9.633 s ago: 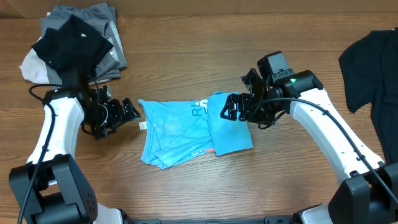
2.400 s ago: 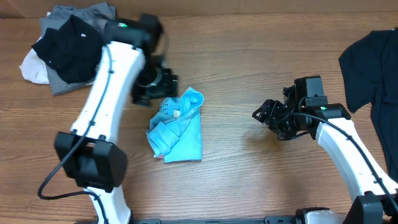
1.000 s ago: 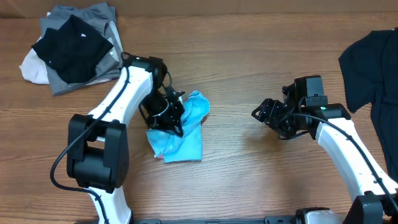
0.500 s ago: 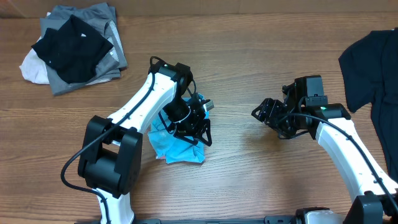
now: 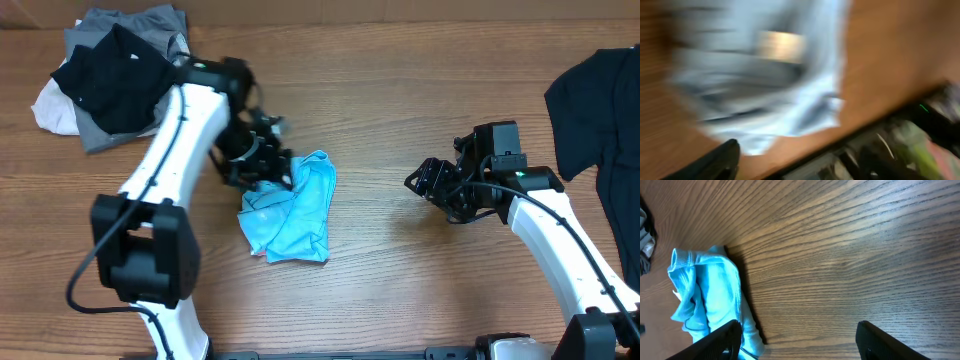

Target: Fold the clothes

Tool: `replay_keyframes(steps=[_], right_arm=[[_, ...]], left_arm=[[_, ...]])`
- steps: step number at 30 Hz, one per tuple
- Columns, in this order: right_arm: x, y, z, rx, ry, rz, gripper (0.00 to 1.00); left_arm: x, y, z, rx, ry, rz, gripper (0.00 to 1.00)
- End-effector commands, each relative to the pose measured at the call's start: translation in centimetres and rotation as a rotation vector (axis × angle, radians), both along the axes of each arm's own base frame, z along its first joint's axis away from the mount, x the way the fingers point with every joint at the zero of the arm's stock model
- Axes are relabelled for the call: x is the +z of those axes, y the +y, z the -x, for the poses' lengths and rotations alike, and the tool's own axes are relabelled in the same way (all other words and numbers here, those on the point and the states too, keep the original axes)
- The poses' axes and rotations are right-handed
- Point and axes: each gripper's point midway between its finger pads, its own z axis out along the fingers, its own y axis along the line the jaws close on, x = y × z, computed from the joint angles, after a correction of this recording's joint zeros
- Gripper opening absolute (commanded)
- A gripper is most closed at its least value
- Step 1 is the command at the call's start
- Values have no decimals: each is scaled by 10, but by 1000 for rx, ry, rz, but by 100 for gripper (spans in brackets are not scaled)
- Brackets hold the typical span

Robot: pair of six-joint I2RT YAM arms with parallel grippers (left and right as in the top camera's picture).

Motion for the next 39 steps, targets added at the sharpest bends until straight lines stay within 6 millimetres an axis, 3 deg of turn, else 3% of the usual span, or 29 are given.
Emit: replay_keyframes(steps=[1, 7, 15, 23, 30, 35, 39], right_arm=[[4, 0, -2, 2, -20, 2, 77], [5, 0, -3, 2, -23, 1, 77], [5, 0, -4, 2, -31, 1, 77], [5, 0, -4, 2, -30, 0, 77], [5, 0, -4, 2, -30, 0, 77], [5, 0, -4, 2, -30, 0, 77], [5, 0, -4, 2, -30, 0, 77]], left_arm=[[-8, 56, -11, 81, -36, -180, 82], [-32, 89, -6, 169, 5, -175, 83], [-57, 52, 10, 108, 26, 81, 81], [-77, 52, 26, 116, 66, 76, 81], [-85, 52, 29, 184, 94, 57, 80], [-88, 46, 24, 216, 81, 94, 70], [-87, 44, 22, 219, 77, 107, 54]])
